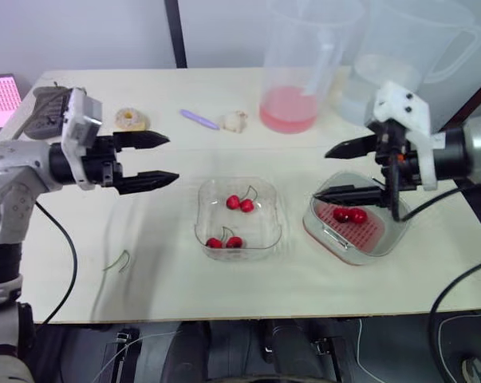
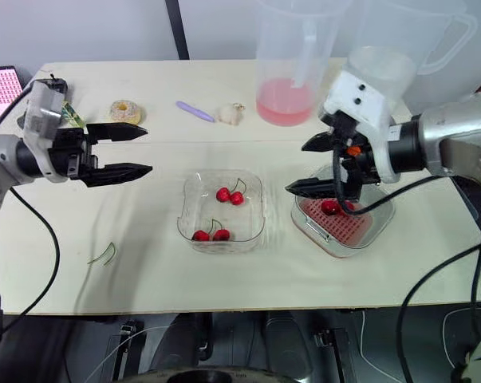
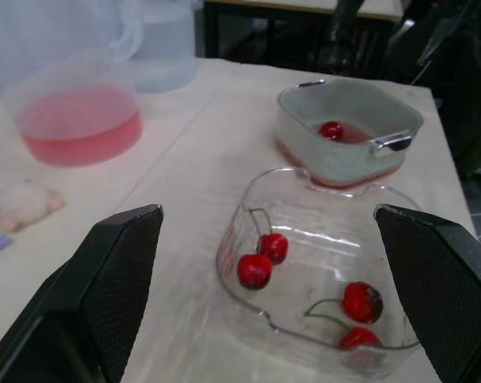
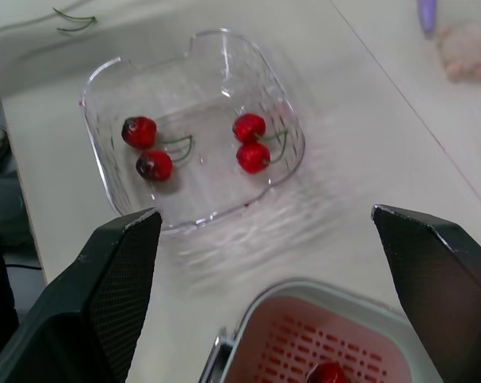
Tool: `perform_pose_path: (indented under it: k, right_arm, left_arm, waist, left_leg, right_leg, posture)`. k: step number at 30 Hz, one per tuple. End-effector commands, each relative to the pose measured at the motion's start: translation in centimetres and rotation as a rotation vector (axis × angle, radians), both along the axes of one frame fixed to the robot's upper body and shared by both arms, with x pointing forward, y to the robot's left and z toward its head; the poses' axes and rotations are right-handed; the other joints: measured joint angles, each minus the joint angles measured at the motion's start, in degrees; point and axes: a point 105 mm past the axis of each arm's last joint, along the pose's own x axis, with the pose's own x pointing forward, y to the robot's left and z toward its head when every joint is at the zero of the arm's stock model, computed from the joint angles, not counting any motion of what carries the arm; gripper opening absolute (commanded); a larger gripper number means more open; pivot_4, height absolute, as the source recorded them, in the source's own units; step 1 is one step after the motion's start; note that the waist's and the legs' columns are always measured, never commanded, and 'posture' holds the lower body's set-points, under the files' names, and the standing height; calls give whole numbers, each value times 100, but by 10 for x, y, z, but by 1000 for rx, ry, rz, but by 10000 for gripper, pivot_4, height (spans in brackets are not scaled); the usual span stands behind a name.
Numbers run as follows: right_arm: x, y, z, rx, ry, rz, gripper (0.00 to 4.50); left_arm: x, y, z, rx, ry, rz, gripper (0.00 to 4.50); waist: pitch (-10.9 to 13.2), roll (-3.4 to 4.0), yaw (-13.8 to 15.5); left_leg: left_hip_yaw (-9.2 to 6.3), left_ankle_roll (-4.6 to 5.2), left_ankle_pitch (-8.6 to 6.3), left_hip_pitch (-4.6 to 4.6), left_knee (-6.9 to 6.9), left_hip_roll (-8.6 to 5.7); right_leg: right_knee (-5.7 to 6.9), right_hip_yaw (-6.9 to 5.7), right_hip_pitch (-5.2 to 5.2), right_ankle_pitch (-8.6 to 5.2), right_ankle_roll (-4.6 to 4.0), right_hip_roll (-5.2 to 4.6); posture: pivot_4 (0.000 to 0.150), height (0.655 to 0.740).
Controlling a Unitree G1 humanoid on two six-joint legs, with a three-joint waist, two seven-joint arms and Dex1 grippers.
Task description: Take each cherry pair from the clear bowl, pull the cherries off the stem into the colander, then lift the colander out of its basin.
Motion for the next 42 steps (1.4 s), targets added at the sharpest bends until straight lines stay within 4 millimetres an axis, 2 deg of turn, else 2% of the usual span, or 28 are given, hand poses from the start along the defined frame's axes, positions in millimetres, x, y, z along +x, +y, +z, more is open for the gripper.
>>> perform_pose_path:
  k: [1,6,9,12,16,21,23,27,30,32,42]
  right_arm:
    - [16,18,2,12,84,-45,45000]
    - [29,50,-16,-64,91,31,45000]
    - [37,66,-25,-114,25,82,45000]
    - [30,90,-38,-146,15,191,45000]
    - [27,108,-55,-163,42,234,45000]
    - [42,113,-81,-208,39,165,45000]
    - [48,113,-85,-210,45,134,45000]
    - [51,108,-101,-238,80,98,45000]
    - [55,105,-109,-262,68,76,36377]
    - [55,106,-110,-265,66,74,27216]
    - [57,106,-120,-289,34,42,27216]
  left_arm:
    - [-4,10,-9,31,-14,57,44462]
    - [-14,20,-25,29,11,136,44462]
    - [-19,25,-32,25,24,180,44462]
    - [-28,28,-38,26,45,204,44462]
    - [-30,34,-38,31,44,244,44462]
    - [-27,32,-39,45,25,255,44462]
    - [-25,31,-39,55,15,260,44462]
    - [-20,42,-35,72,1,297,44462]
    - [-19,41,-34,72,-1,294,45000]
    - [-19,39,-35,68,0,291,45000]
    - [-23,33,-37,60,8,278,45000]
  waist:
    - [0,0,-71]
    - [0,-2,-81]
    - [0,-2,-71]
    - [0,-2,-87]
    - [-1,-2,-79]
    - [-1,-3,-80]
    - [-1,-3,-82]
    - [-1,-3,-84]
    - [-1,-3,-95]
    - [-1,-3,-95]
    - [-1,-3,-95]
  left_leg:
    - [-1,0,0,2,-2,1]
    - [-11,0,0,-16,-1,1]
    - [-10,0,0,-20,2,0]
    - [-13,0,0,-19,4,0]
    - [-22,1,1,-16,6,0]
    - [-22,0,1,-15,7,0]
    - [-22,-1,1,-15,7,0]
    - [-24,-1,1,-15,6,0]
    - [-23,-1,2,-14,6,0]
    - [-24,-1,2,-14,6,0]
    - [-25,-1,2,-14,5,0]
  right_leg:
    - [1,0,-1,-1,-1,1]
    - [12,-7,-12,-1,0,1]
    - [13,-8,-14,0,1,-1]
    - [15,-9,-13,0,1,-1]
    - [27,-14,-13,0,2,2]
    - [28,-15,-11,0,2,1]
    - [28,-15,-11,0,2,1]
    - [29,-17,-11,1,3,2]
    - [29,-17,-11,1,3,3]
    - [29,-17,-11,1,3,3]
    - [30,-17,-11,1,3,3]
  posture:
    - [1500,7400]
    - [1500,7400]
    - [1500,7400]
    - [1500,7400]
    - [1500,7400]
    - [1500,7400]
    - [1500,7400]
    - [1500,7400]
    - [1500,7400]
    - [1500,7400]
    - [1500,7400]
